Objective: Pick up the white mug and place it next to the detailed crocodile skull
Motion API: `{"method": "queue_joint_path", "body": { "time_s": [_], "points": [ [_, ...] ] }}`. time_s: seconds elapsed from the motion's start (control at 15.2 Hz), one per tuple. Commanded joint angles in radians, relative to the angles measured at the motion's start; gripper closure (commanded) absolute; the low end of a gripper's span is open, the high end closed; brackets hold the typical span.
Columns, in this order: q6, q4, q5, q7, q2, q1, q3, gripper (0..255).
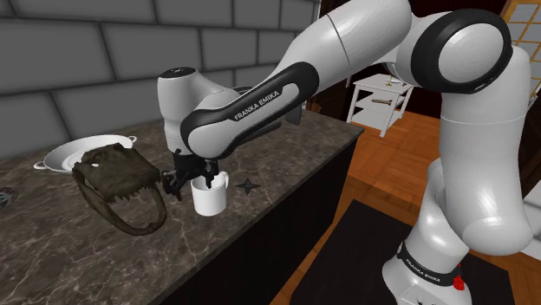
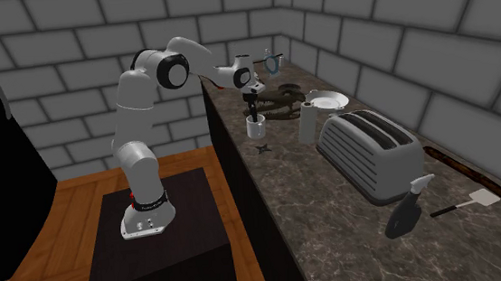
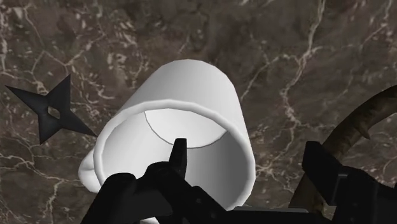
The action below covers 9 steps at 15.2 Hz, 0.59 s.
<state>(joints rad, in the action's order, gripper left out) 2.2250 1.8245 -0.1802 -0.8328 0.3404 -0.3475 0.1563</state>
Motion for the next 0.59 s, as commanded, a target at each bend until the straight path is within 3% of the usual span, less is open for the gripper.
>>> {"method": "queue_joint_path", "body": {
  "time_s": [0.0,0.33,0.53],
  "points": [
    [0.000,0.000,0.000,0.000,0.000,0.000,0.000,0],
    [-0.104,-0.044,0.019,0.012,-0.062,-0.001,0.010,0],
    [-0.104,-0.044,0.019,0.012,-0.062,-0.001,0.009,0]
  ]
}}
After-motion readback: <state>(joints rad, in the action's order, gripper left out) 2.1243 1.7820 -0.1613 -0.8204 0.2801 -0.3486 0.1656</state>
